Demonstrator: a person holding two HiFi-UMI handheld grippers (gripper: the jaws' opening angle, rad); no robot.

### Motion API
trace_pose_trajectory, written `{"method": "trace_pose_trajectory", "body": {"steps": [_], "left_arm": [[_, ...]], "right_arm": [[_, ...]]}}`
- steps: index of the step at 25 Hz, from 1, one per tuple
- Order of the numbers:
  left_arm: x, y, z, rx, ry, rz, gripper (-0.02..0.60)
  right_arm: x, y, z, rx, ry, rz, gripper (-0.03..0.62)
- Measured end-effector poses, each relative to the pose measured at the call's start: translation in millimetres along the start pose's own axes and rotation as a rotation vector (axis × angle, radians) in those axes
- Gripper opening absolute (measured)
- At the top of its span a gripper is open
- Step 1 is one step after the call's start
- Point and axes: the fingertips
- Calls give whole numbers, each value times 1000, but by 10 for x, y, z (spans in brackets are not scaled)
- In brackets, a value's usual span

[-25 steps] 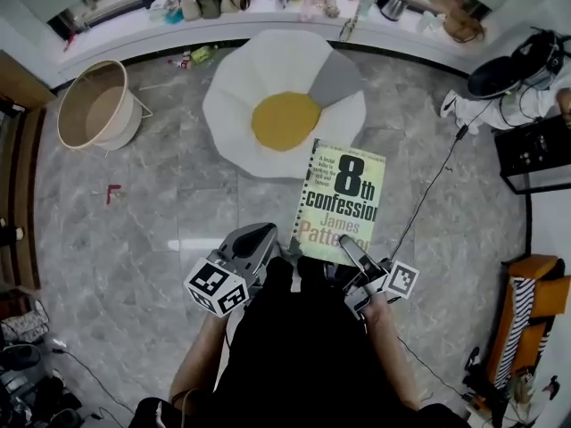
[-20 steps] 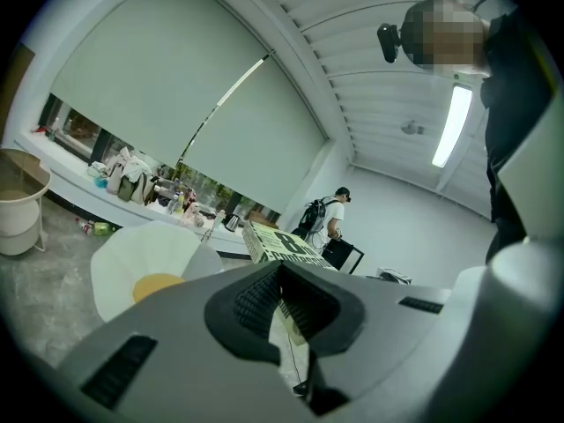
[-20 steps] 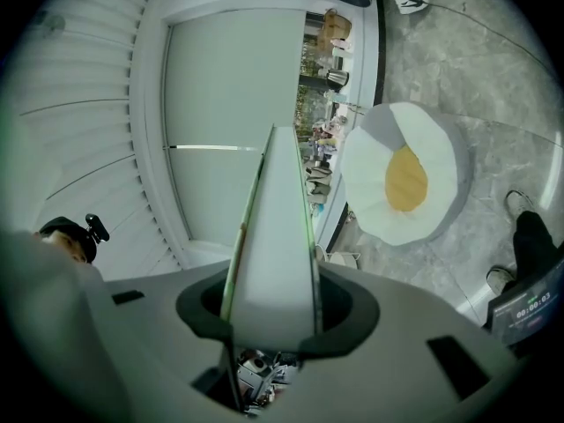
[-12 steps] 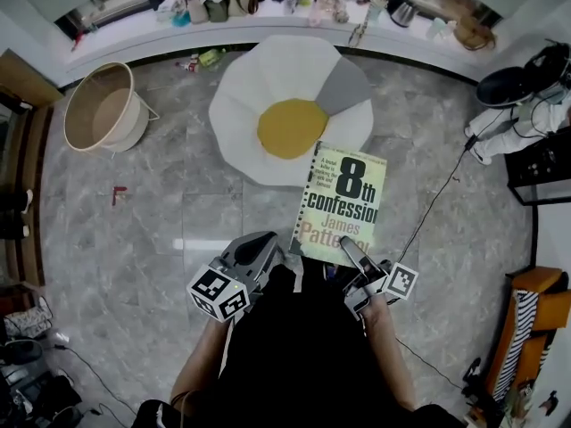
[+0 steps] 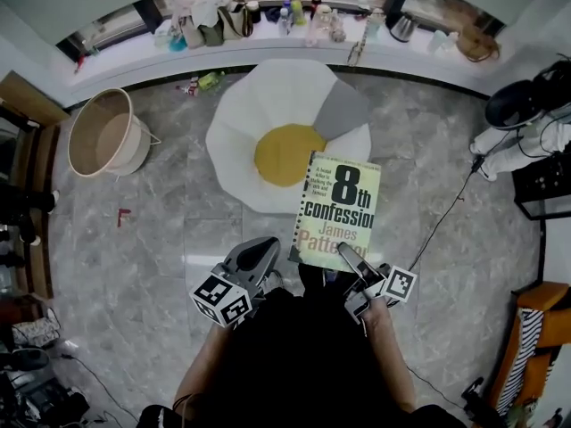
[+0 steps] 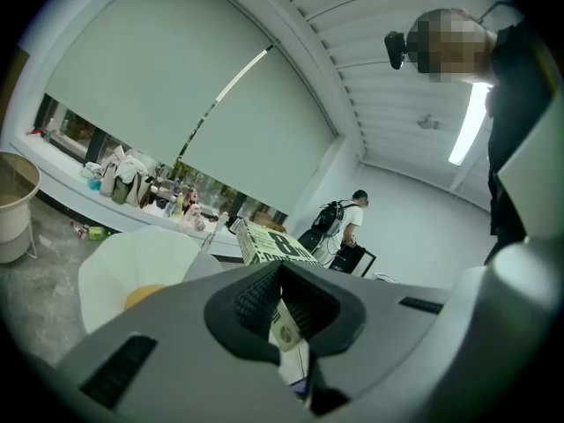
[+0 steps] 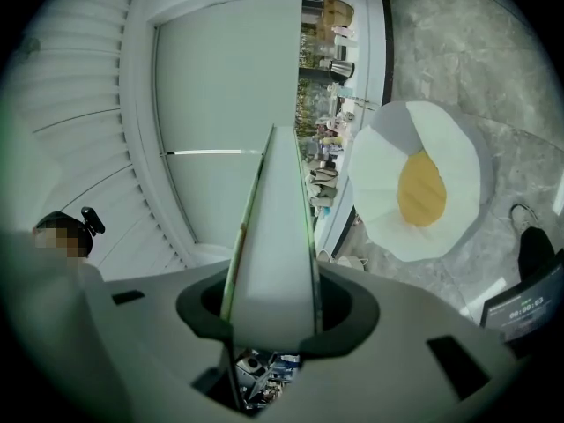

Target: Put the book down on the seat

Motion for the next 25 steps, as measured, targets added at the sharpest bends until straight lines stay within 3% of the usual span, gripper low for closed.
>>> {"method": "trace_pose_trajectory", "body": {"steps": [11,17,25], "left_arm": [[4,374,4,27,-17,-29,12],[295,985,34,94,-53,-16,12],[280,1230,277,86,-64,18,12]], "right_arm": [[227,2,-134,19,4,63,176],[916,13,-226,7,57,110,176],[1053,141,-470,-34,91,104,176]]}}
Point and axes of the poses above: the fingertips, and each gripper's own axes: y forward along the fingers, z to its left, x out of its top, and after that the axes turned 5 degrees about z, right-handed
